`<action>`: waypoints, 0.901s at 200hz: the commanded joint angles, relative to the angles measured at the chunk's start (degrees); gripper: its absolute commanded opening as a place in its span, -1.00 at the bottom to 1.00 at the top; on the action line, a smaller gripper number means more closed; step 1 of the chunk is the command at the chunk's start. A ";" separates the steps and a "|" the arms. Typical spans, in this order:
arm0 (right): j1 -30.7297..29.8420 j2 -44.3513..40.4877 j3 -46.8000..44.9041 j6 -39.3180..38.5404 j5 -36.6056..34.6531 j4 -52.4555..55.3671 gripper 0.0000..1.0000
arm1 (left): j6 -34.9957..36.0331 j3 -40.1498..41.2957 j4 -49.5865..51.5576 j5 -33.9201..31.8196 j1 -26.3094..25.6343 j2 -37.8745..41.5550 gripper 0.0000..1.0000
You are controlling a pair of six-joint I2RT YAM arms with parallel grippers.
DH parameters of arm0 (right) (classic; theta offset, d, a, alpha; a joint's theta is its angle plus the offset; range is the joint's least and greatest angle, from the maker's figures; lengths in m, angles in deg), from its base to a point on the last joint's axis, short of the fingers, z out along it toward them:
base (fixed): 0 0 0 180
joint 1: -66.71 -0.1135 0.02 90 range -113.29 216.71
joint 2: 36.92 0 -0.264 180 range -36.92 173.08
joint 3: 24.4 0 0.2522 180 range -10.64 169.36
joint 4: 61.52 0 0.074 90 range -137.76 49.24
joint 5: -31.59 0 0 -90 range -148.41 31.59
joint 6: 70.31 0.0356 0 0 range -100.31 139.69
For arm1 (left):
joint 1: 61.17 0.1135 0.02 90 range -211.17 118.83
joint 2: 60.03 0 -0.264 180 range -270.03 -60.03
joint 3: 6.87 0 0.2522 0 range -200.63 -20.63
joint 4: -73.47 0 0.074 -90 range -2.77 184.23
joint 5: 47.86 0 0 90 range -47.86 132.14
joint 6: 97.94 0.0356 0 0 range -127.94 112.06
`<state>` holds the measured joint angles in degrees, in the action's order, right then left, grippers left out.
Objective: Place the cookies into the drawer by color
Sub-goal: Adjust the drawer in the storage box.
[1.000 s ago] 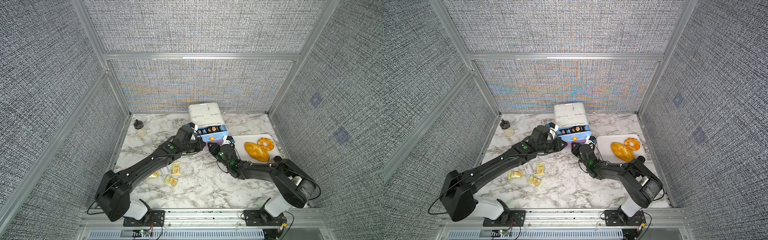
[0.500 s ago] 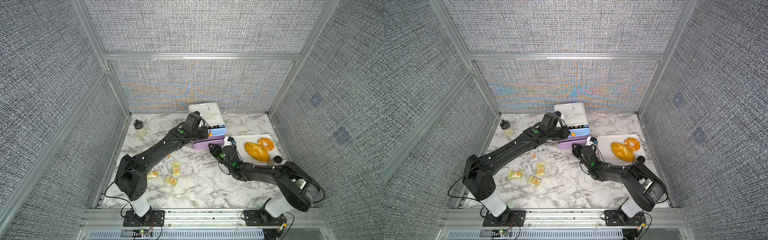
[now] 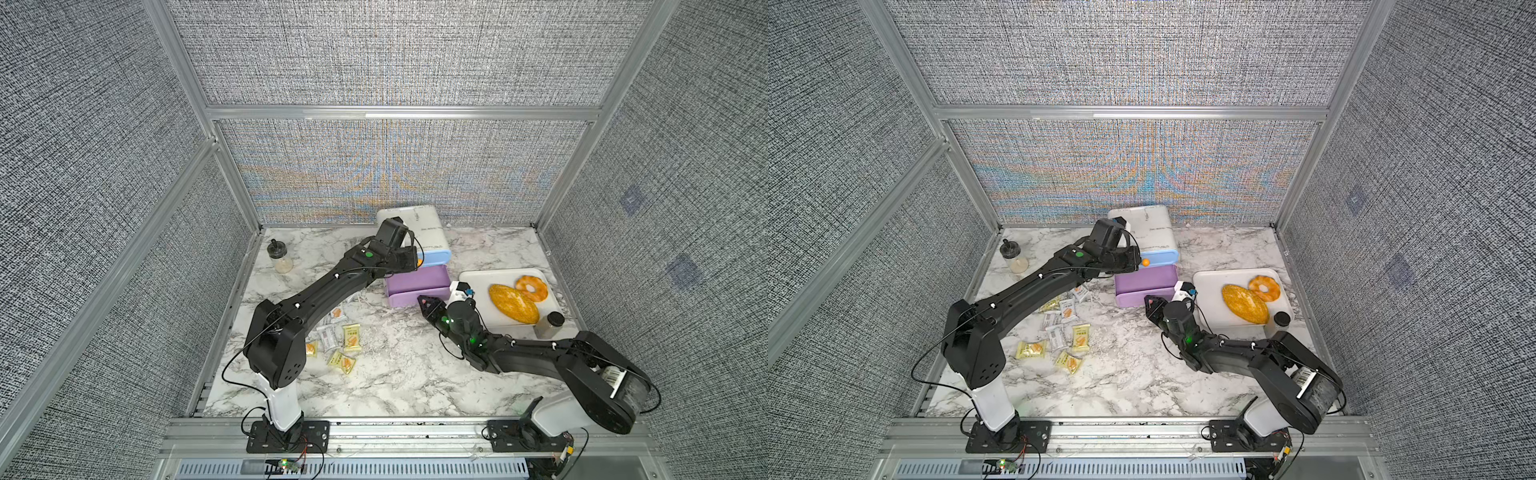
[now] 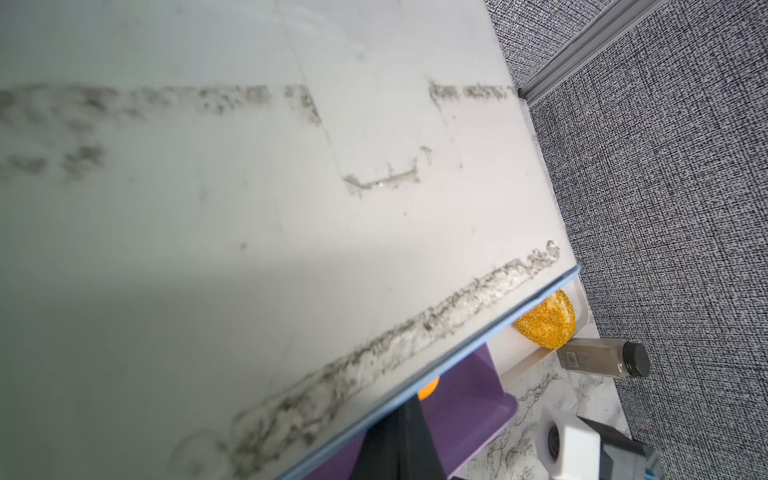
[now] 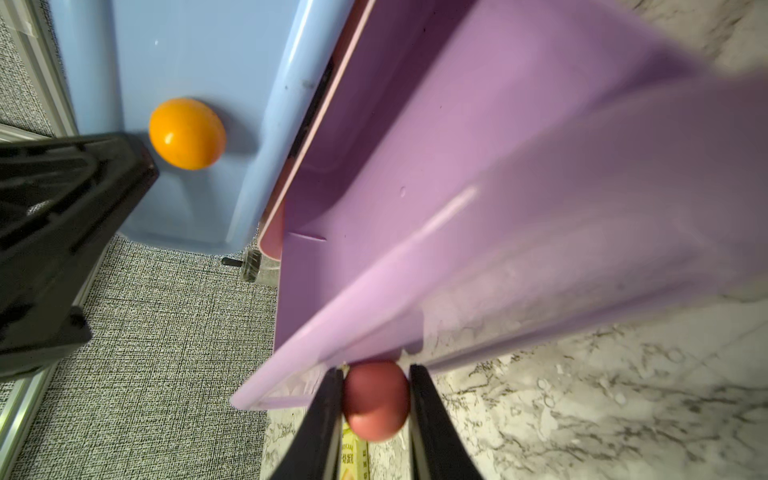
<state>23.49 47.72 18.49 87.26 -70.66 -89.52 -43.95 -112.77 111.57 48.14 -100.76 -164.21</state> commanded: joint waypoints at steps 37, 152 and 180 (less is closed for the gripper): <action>-1.49 -3.22 -2.70 0.74 -2.39 2.86 -0.53 | 0.76 -0.68 -0.17 -0.82 0.39 0.44 -0.96; -2.74 -7.77 -5.13 -0.09 -3.65 5.49 -0.40 | -1.52 5.11 -1.40 1.82 0.39 9.73 -0.80; -2.75 -8.63 -5.53 -0.24 -3.42 6.57 -0.22 | -2.66 7.87 -1.74 1.91 0.39 13.21 -0.71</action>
<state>20.80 39.75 13.28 87.44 -73.24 -85.02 -45.59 -106.57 111.00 49.62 -100.41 -153.53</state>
